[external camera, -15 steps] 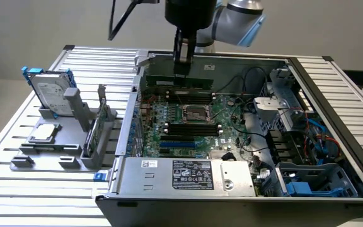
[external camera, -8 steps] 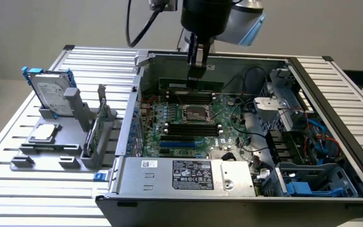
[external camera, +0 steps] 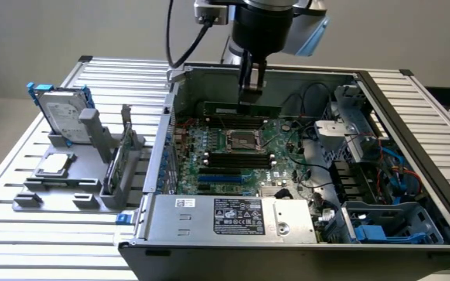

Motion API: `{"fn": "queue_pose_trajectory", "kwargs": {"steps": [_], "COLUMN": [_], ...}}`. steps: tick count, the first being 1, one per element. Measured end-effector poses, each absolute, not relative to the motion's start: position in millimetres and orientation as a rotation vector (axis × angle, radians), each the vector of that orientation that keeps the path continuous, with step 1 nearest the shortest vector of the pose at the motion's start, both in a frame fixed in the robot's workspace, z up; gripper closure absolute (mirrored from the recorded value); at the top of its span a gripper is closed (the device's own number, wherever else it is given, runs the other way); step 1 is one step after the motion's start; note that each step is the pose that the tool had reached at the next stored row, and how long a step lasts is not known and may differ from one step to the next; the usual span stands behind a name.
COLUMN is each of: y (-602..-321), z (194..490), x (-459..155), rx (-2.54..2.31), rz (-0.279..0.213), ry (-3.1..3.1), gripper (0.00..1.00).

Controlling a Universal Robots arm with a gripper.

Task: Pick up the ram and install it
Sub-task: 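Pick up the ram and move it above insertion slot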

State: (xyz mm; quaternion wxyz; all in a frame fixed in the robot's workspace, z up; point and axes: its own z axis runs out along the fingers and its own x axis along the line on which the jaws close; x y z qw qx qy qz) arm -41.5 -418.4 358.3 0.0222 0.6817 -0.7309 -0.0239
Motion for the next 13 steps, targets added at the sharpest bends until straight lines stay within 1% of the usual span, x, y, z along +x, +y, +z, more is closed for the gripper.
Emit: {"fn": "queue_pose_trajectory", "kwargs": {"steps": [13], "y": [-410], "z": [335], "x": [-32], "rx": [2.129], "rz": [-0.071], "ry": [-2.25], "gripper": [0.86]}}
